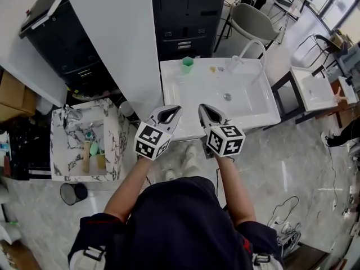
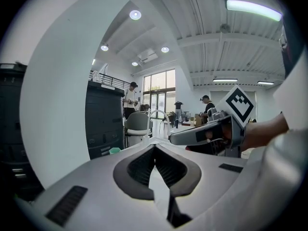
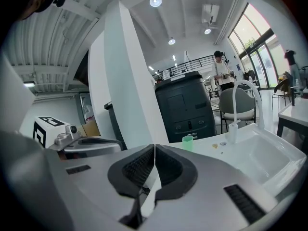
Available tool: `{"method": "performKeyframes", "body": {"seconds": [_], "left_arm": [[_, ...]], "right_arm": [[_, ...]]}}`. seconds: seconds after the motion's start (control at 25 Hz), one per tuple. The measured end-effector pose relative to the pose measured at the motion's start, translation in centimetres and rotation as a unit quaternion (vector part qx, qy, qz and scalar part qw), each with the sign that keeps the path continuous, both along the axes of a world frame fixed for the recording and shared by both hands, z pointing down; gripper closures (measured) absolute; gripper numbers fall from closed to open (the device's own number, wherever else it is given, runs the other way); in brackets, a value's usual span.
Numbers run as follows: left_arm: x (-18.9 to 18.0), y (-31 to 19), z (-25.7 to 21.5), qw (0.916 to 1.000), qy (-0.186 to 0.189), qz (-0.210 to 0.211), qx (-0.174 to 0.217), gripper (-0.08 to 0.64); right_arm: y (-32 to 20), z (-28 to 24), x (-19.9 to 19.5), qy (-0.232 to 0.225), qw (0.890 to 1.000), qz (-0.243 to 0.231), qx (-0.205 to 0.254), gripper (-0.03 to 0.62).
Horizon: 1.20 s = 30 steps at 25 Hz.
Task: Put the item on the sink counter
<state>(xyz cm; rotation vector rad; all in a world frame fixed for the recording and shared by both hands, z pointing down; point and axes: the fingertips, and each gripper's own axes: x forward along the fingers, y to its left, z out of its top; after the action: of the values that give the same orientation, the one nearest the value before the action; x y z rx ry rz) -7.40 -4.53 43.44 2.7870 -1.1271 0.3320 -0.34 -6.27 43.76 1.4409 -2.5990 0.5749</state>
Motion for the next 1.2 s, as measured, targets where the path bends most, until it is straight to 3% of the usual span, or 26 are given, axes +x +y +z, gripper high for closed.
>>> {"method": "performKeyframes", "body": {"seconds": [0.68,1.2], "left_arm": [[0.1,0.6,-1.3,0.9999,0.012,-0.004,0.004,0.545],[5.0,3.5,-2.5,0.9998,0.019,-0.005,0.006,0.545]], "right_arm": [[1.2,-0.3,0.0,0.001,1.0,-0.002,0.013,0.557],[4.8,-1.1,4.5,0.004,1.0,-0.008,0.009,0.557]]}}
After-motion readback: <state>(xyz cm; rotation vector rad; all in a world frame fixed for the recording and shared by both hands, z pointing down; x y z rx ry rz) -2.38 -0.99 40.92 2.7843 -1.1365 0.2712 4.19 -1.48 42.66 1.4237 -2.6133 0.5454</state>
